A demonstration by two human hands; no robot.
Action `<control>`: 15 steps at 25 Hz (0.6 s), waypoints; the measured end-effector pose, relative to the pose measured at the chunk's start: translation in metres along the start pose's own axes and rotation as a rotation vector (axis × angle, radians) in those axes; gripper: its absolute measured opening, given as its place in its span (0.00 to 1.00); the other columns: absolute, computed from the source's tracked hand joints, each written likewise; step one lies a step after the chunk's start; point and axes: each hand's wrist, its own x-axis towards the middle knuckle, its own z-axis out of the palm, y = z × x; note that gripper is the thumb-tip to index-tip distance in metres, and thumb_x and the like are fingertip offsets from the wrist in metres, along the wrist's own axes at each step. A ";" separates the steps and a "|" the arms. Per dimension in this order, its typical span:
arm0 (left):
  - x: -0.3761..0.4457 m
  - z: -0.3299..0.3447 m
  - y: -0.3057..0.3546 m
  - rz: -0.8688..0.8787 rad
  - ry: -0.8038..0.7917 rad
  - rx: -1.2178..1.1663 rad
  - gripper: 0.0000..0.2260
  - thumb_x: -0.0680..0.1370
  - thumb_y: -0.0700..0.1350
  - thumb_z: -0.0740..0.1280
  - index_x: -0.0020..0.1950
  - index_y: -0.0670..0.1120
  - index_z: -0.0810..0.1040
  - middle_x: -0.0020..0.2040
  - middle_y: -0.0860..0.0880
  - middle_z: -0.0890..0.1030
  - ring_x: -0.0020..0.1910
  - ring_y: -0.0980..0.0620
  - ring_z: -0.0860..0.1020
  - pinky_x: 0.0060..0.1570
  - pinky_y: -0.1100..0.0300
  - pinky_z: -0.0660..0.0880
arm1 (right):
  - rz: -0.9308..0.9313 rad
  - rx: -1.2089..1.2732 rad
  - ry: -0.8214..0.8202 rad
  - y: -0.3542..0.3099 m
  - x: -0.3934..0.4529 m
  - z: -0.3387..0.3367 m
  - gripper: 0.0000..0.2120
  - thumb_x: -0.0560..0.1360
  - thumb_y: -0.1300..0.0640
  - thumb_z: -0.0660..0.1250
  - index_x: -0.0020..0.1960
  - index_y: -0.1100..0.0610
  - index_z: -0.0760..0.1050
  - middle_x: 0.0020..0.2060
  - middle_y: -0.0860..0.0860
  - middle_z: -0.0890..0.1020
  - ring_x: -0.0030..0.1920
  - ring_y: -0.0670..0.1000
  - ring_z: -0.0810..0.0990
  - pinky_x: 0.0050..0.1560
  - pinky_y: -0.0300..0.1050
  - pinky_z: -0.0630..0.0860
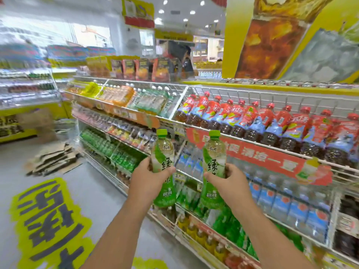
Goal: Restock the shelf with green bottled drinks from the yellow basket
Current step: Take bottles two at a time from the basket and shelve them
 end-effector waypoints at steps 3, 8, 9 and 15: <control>0.046 -0.063 -0.019 0.012 0.023 0.016 0.22 0.66 0.60 0.79 0.56 0.57 0.79 0.50 0.59 0.82 0.52 0.54 0.81 0.56 0.46 0.79 | 0.010 0.011 -0.023 -0.023 0.015 0.080 0.17 0.72 0.49 0.78 0.57 0.48 0.77 0.49 0.45 0.84 0.46 0.46 0.83 0.44 0.45 0.80; 0.126 -0.135 -0.052 -0.022 0.058 -0.006 0.16 0.66 0.55 0.80 0.50 0.57 0.82 0.46 0.58 0.86 0.49 0.55 0.84 0.52 0.50 0.81 | -0.014 -0.052 -0.095 -0.056 0.053 0.180 0.18 0.75 0.50 0.76 0.55 0.47 0.67 0.41 0.34 0.70 0.38 0.35 0.70 0.37 0.32 0.69; 0.143 -0.143 -0.057 -0.024 0.066 -0.013 0.15 0.67 0.55 0.80 0.50 0.57 0.82 0.46 0.58 0.85 0.49 0.55 0.84 0.50 0.52 0.80 | -0.026 -0.066 -0.101 -0.062 0.064 0.194 0.19 0.74 0.49 0.77 0.56 0.47 0.67 0.41 0.34 0.69 0.38 0.35 0.69 0.38 0.33 0.69; 0.256 -0.166 -0.101 -0.048 0.098 -0.017 0.21 0.67 0.56 0.80 0.57 0.58 0.80 0.51 0.59 0.85 0.50 0.57 0.84 0.50 0.52 0.80 | -0.039 -0.052 -0.136 -0.051 0.170 0.282 0.20 0.74 0.48 0.77 0.56 0.45 0.68 0.43 0.38 0.72 0.39 0.38 0.70 0.48 0.42 0.70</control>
